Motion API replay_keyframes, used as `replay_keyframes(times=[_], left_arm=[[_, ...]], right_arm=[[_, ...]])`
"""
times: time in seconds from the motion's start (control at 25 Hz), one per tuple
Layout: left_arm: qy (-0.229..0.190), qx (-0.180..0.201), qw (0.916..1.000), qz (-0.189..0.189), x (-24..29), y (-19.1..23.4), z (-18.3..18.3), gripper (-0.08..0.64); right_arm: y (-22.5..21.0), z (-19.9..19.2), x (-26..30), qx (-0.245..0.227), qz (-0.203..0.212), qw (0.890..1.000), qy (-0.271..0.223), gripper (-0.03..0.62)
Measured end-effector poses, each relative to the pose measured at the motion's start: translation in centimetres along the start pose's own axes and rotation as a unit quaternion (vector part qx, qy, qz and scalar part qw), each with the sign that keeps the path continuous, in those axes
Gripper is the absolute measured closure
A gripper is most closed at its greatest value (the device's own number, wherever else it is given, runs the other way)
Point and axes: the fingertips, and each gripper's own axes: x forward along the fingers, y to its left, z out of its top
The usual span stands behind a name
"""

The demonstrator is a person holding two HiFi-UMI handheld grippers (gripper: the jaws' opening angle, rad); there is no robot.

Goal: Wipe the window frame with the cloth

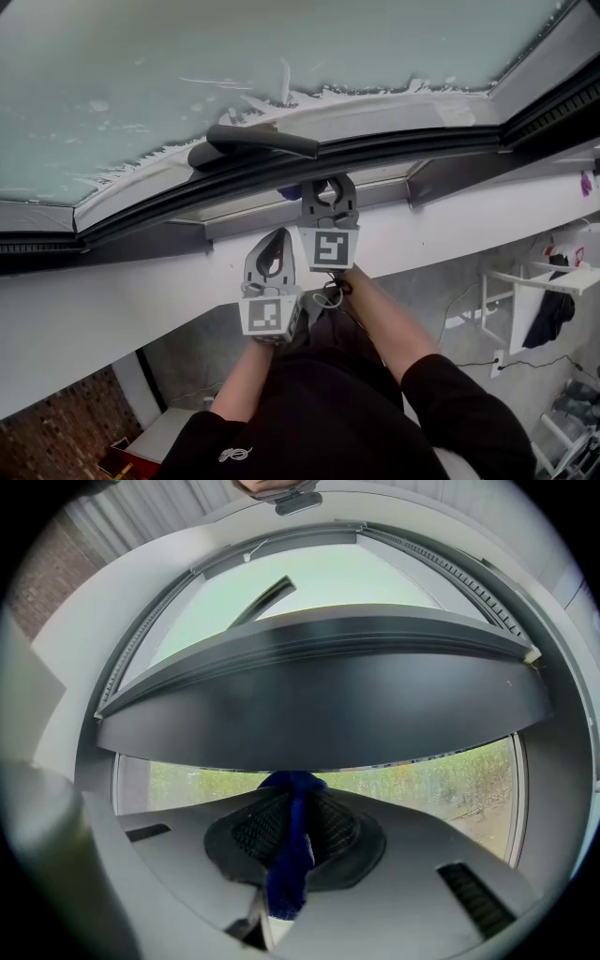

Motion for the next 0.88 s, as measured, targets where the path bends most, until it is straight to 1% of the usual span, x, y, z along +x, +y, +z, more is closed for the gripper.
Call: replay_keyframes(times=[0.44, 0.72, 0.88], left_arm=[[-0.001, 0.009, 0.9998, -0.018, 1.8, -3.1, 0.6, 0.555], [-0.001, 0.012, 0.9996, -0.025, 2.7, -4.8, 1.0, 0.555], [-0.002, 0.014, 0.9994, -0.031, 3.2, -5.8, 1.3, 0.555]], right_arm=[[-4.0, 0.2, -0.6, 0.004, -0.019, 1.0, -0.004, 0.569], [-6.3, 0.2, -1.1, -0.002, -0.027, 1.0, 0.0, 0.569], [-7.8, 0.5, -1.4, -0.014, -0.034, 0.999, -0.001, 0.569]])
